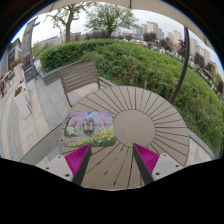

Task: Arrange mouse

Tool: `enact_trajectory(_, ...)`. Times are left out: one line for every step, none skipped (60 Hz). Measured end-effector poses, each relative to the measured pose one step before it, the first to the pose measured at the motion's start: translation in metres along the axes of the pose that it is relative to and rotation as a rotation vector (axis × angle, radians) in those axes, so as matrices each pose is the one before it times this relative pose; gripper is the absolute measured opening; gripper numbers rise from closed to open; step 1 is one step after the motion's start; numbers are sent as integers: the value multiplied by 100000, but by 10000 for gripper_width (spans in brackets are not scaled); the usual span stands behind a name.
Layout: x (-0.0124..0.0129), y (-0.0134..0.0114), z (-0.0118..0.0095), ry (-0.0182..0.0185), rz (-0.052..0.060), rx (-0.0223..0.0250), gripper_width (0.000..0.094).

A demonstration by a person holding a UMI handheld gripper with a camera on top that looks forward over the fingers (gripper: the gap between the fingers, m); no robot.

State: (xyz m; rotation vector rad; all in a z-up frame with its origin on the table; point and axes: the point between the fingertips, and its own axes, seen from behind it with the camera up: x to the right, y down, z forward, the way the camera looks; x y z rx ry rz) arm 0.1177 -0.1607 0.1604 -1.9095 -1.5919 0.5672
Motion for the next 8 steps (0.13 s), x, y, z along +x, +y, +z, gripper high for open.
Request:
enact_trajectory(321, 107, 67, 1215, -481, -221, 851)
enact_trajectory(250, 158, 81, 956, -38, -413, 850)
enact_trajectory(170, 190, 82, 675, 299, -485, 849)
enact_trajectory(90, 199, 9, 453, 278, -445, 850)
enact_trajectory(53, 214, -323, -11, 175, -447, 851)
enact_trajectory(-39, 165, 22, -411, -69, -409, 850)
enact_trajectory(-170, 184, 40, -622, 85, -454, 849)
enact_trajectory(-232, 193, 46, -736, 217, -493, 849)
